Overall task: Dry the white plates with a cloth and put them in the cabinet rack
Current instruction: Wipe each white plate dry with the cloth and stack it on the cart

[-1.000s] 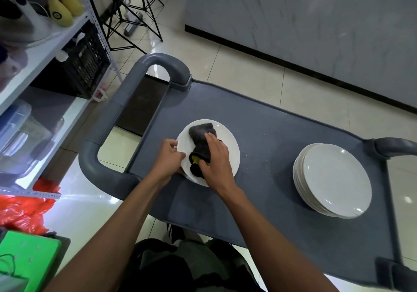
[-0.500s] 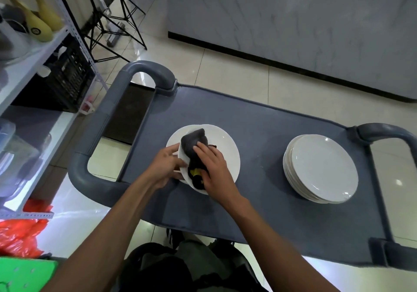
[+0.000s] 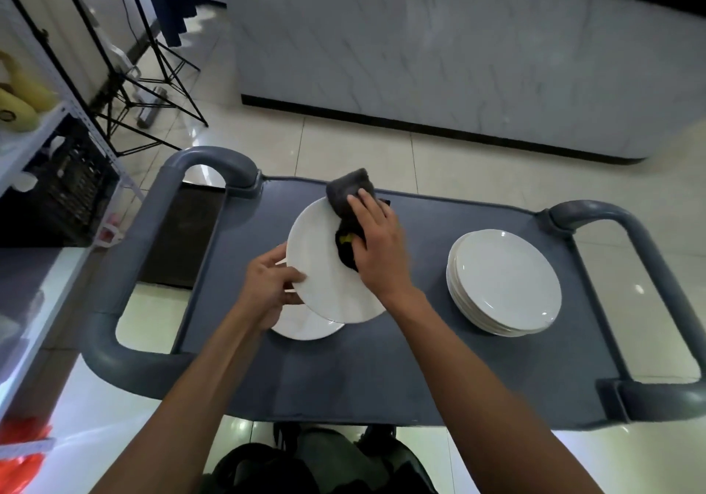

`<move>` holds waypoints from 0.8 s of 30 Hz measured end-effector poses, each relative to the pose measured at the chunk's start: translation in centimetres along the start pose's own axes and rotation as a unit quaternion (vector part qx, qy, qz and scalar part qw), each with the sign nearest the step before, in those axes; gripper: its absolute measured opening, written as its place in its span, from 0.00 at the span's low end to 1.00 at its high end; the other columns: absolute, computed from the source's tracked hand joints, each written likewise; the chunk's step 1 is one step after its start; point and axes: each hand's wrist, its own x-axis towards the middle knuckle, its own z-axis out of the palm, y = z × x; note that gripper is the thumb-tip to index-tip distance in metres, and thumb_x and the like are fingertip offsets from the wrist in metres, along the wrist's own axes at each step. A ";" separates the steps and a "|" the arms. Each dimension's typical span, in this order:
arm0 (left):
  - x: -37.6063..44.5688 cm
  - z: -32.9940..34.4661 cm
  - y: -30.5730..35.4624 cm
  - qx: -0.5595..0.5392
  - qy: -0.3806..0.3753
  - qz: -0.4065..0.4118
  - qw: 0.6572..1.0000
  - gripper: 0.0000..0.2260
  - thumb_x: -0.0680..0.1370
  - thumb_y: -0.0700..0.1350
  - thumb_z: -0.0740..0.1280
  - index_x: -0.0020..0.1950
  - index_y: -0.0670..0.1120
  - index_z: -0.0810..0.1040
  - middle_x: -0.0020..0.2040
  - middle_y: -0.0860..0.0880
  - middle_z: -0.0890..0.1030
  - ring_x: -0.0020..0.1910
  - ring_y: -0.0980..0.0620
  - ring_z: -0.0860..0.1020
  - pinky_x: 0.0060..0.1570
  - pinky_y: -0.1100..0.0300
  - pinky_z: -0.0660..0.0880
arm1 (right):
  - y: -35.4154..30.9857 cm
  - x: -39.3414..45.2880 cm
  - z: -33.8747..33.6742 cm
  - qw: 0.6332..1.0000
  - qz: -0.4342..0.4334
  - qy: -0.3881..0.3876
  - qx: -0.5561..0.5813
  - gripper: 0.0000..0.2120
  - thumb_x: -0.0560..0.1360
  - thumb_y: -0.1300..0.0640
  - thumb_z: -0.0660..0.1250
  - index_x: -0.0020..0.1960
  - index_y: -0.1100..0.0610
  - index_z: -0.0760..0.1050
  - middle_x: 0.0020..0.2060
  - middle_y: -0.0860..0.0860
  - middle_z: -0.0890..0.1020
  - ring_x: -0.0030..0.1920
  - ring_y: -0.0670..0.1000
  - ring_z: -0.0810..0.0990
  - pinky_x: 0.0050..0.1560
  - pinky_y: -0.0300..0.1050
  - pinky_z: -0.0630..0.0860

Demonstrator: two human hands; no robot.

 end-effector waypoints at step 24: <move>0.4 2.5 3.5 -0.095 0.037 0.066 0.993 0.23 0.72 0.28 0.61 0.57 0.49 0.84 0.48 0.44 0.85 0.43 0.44 0.81 0.39 0.48 0.82 | -3.4 -5.2 -2.2 0.997 -0.019 -0.072 0.012 0.31 0.75 0.64 0.63 0.77 0.51 0.64 0.76 0.48 0.65 0.70 0.56 0.65 0.70 0.54 0.65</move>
